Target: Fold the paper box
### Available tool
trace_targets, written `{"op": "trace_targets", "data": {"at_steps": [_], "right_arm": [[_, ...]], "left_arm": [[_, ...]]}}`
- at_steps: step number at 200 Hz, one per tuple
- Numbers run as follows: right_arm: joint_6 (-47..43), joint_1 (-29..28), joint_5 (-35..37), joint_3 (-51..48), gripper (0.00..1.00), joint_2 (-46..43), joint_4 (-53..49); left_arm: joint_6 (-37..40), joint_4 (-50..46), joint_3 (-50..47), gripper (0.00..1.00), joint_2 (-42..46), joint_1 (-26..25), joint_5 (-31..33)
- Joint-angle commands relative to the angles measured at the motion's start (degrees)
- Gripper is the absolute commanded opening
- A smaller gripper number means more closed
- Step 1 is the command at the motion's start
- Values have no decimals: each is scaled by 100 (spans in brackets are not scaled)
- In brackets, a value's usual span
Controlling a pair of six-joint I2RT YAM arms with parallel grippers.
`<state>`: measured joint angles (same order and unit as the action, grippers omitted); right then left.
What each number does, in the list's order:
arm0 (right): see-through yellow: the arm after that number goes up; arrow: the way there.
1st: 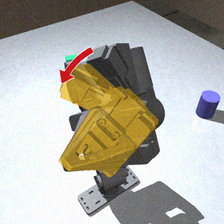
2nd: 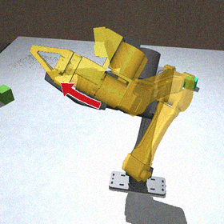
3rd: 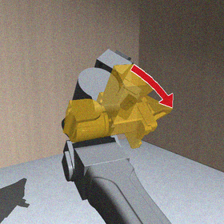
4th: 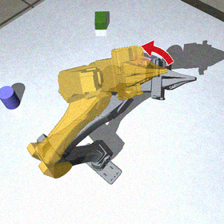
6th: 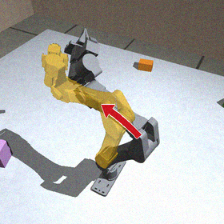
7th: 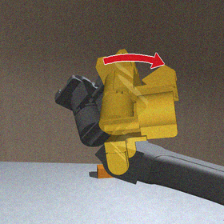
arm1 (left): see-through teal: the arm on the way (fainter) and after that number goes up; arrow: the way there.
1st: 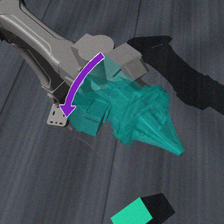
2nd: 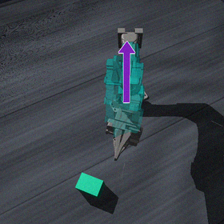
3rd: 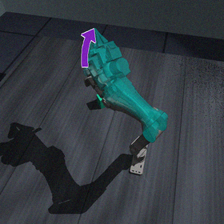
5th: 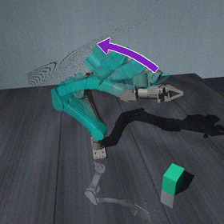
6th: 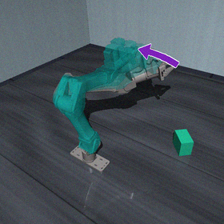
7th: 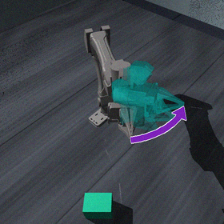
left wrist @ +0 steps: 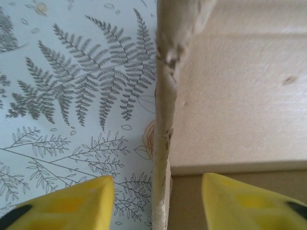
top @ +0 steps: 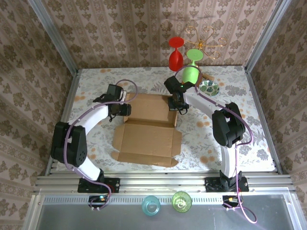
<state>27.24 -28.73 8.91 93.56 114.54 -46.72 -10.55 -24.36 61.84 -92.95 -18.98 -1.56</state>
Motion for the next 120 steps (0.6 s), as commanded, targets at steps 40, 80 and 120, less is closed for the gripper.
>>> {"op": "trace_targets", "data": {"at_steps": [40,80,120], "right_arm": [[135,58,-195,27,0,25,-31],[133,71,-227,14,0,16,-23],[140,87,-231,-5,0,24,-29]], "left_arm": [[140,140,316,39,-648,-112,400],[136,384,305,29,-756,-215,519],[46,372,407,44,-714,-305,625]]}}
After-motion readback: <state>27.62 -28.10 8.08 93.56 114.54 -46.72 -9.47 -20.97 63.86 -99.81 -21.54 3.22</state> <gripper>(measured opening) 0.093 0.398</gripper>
